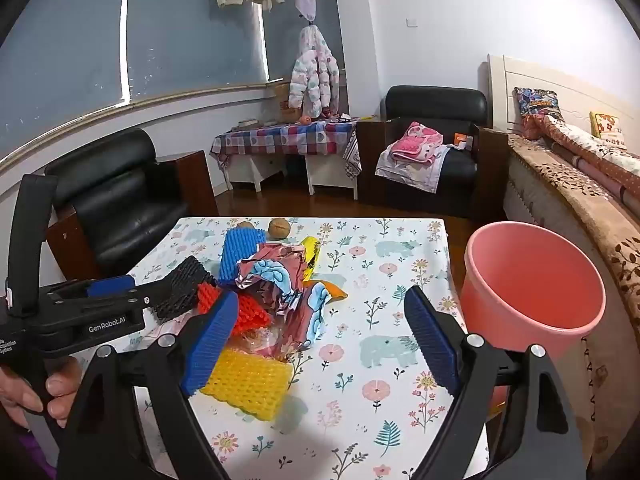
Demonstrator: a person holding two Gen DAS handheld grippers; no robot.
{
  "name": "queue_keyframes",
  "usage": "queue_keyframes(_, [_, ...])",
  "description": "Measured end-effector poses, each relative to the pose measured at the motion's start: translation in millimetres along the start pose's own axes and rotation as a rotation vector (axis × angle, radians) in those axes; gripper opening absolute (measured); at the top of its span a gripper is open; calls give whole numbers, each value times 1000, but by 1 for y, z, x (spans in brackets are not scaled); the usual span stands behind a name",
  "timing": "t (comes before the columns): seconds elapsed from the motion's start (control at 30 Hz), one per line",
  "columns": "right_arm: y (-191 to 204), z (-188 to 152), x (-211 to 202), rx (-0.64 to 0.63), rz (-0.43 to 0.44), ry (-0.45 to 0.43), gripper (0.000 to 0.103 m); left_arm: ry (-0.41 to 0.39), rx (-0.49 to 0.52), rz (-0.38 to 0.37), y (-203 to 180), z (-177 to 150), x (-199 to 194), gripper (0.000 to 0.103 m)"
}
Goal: Collect trash
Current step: 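Move both tools toward the pile of items on the table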
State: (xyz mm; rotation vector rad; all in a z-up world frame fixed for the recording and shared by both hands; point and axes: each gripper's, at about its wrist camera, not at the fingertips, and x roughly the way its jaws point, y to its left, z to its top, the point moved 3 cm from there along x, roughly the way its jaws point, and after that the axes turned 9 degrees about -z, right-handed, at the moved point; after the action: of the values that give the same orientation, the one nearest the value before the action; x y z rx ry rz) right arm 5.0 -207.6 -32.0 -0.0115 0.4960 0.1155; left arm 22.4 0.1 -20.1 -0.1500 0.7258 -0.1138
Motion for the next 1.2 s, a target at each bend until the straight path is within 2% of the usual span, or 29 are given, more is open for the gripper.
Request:
queue_keyframes(0.7, [0, -1, -1, 1, 0, 6, 85, 6, -14, -6, -6, -6, 1, 61])
queue_keyframes(0.97, [2, -4, 1, 5, 3, 9, 85, 25, -49, -47, 5, -6, 7, 61])
queue_keyframes(1.2, [-1, -5, 3, 14, 4, 13, 85, 29, -39, -75, 1, -7, 9, 61])
